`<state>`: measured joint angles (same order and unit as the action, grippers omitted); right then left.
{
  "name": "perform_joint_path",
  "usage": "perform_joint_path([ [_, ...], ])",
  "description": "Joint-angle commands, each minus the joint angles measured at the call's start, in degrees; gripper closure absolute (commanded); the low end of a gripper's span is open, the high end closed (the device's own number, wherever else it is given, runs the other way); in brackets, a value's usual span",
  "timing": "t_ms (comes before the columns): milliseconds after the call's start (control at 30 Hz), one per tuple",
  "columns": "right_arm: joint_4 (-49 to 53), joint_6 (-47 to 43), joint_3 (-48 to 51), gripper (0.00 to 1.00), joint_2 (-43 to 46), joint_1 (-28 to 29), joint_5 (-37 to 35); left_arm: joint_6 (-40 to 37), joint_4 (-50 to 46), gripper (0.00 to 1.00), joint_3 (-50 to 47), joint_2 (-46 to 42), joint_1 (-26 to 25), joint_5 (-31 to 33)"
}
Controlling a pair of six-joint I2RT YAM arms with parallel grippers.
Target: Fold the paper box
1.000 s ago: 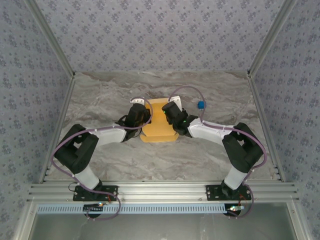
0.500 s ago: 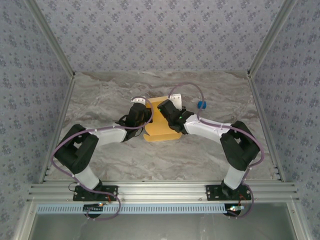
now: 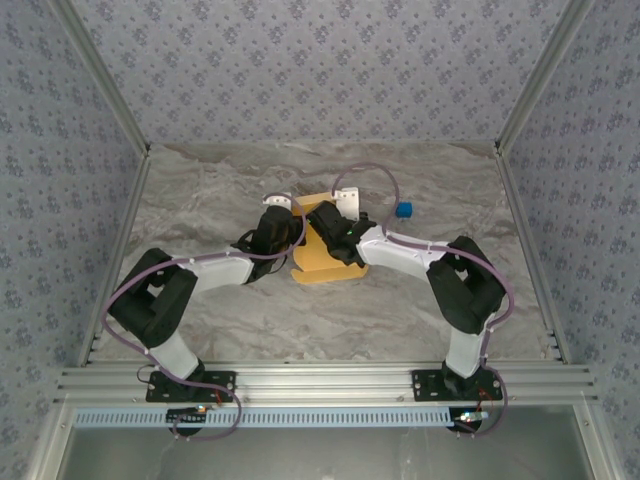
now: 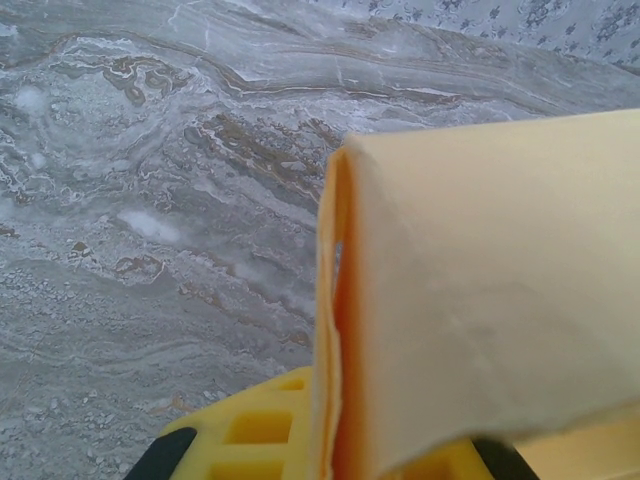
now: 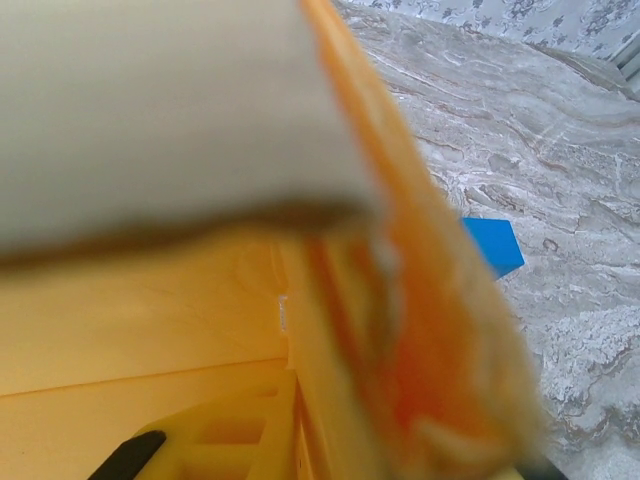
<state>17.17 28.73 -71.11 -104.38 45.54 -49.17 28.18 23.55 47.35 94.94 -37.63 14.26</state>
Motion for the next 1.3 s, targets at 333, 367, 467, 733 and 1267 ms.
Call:
perform_joint_path([
  [333,-7.3,-6.3,7.1,0.67,7.5,-1.3,9.2,0.1,-1.5,1.00,1.8,0.2,0.8,3.6],
  [367,-7.8,-6.5,7.7,0.64,8.3,-1.4,10.4,0.1,-1.5,1.00,1.8,0.2,0.8,3.6],
  [467,-8.7,-7.0,8.8,0.56,9.6,-1.7,13.9,0.1,-1.7,1.00,2.0,0.5,0.8,3.6],
  [733,-10.5,-7.5,9.9,0.40,12.1,-2.9,20.6,0.0,-1.8,1.00,2.1,0.8,0.8,3.6],
  [1267,-11.7,-13.8,15.8,0.30,25.8,-4.8,35.3,-0.6,-2.9,1.00,2.1,0.3,0.8,4.1],
])
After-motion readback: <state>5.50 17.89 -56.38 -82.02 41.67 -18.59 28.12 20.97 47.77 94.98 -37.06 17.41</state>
